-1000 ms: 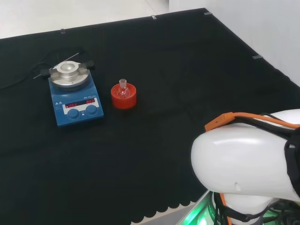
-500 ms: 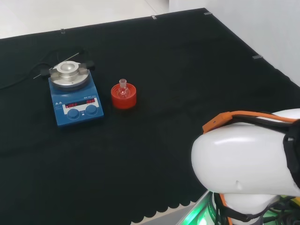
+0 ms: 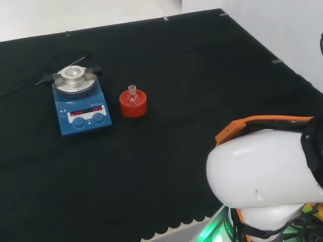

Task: Pick up the round-bottom flask.

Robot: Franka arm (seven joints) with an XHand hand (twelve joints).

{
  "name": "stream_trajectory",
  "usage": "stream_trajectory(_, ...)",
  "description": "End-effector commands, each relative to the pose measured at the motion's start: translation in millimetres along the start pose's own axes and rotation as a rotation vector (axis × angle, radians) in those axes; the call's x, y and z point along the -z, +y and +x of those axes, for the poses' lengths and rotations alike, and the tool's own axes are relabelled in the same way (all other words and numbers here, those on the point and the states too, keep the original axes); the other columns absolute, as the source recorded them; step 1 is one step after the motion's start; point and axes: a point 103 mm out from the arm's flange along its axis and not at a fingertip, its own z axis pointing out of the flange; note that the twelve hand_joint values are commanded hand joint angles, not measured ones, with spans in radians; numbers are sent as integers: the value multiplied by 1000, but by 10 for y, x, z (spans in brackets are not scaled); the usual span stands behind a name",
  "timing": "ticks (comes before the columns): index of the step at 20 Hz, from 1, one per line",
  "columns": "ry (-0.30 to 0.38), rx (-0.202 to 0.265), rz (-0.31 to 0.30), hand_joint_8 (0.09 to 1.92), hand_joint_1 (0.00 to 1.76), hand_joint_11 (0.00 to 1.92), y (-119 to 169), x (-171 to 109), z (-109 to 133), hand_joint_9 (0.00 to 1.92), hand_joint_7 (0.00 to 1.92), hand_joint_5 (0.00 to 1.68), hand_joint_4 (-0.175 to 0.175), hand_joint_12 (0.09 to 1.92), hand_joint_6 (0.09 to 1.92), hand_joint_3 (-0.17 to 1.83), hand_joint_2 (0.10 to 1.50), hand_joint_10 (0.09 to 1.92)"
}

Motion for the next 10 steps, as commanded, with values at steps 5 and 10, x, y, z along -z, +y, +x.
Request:
stream_trajectory(5,65,47,89,867,693,0,427,-476,-259,101,94,195,-60,1299,87,804,568,972)
stream_trajectory(10,100,60,124,886,685,0,599,-706,-441,161,144,221,-69,1354,87,803,551,974)
